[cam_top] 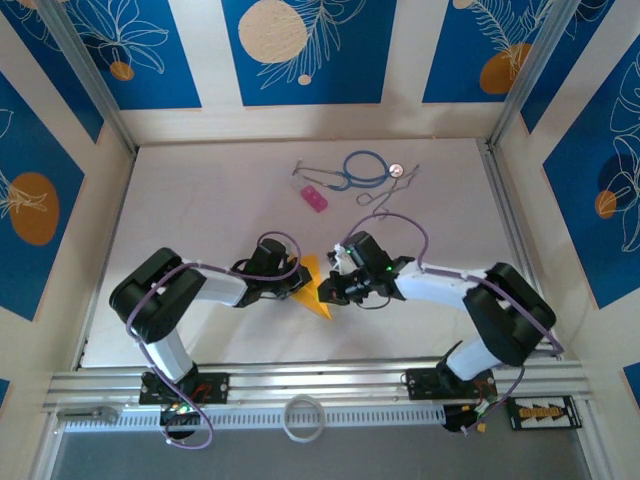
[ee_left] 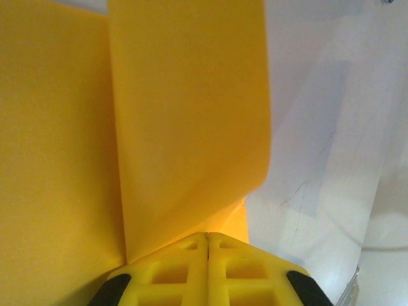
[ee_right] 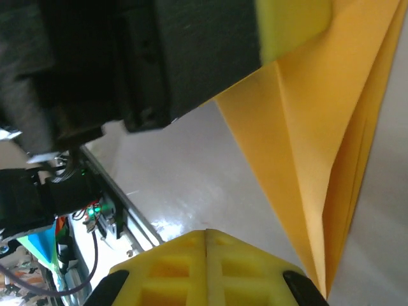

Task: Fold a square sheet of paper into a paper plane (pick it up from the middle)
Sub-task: Fourth fold the wing at the center of the table.

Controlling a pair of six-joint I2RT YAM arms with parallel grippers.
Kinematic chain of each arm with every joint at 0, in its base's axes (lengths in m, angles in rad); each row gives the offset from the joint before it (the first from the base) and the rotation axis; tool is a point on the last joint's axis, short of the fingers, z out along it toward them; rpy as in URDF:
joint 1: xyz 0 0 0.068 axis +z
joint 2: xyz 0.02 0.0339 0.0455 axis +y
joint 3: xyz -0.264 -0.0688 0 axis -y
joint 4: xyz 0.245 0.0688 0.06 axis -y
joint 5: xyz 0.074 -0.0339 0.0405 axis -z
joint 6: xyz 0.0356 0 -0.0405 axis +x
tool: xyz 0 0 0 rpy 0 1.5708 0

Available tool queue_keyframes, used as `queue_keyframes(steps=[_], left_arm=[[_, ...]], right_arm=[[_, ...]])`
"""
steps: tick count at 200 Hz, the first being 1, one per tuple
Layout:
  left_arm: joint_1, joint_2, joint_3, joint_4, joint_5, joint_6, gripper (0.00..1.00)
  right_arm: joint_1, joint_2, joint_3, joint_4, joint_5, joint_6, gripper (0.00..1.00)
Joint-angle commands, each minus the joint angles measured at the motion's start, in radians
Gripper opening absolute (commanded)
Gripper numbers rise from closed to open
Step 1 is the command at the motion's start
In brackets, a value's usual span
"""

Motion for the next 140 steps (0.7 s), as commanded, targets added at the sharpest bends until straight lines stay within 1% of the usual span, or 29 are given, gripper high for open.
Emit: queue_keyframes(steps=[1,26,46,69,140], left_arm=[[0.016,0.014,-0.035,-0.105,-0.064,0.0,0.0],[0.016,0.016,-0.036,-0.105,-0.065,0.001,0.0],[0.015,0.014,-0.036,-0.101,-0.064,-0.001,0.0],[0.016,0.012,-0.037,-0.102,-0.065,-0.002,0.0],[0.016,0.008,-0.031,-0.109,-0.065,0.002,0.0]], right_arm=[[0.012,0.071,0.046,-0.033,0.02,-0.003,0.04],[0.02,0.129,0.094,-0.057,0.044,-0.018,0.04],[0.018,0.152,0.1,-0.076,0.061,-0.026,0.04],[0.013,0.163,0.073,-0.077,0.071,-0.028,0.04],[0.001,0.168,-0.023,-0.006,0.043,0.007,0.04]])
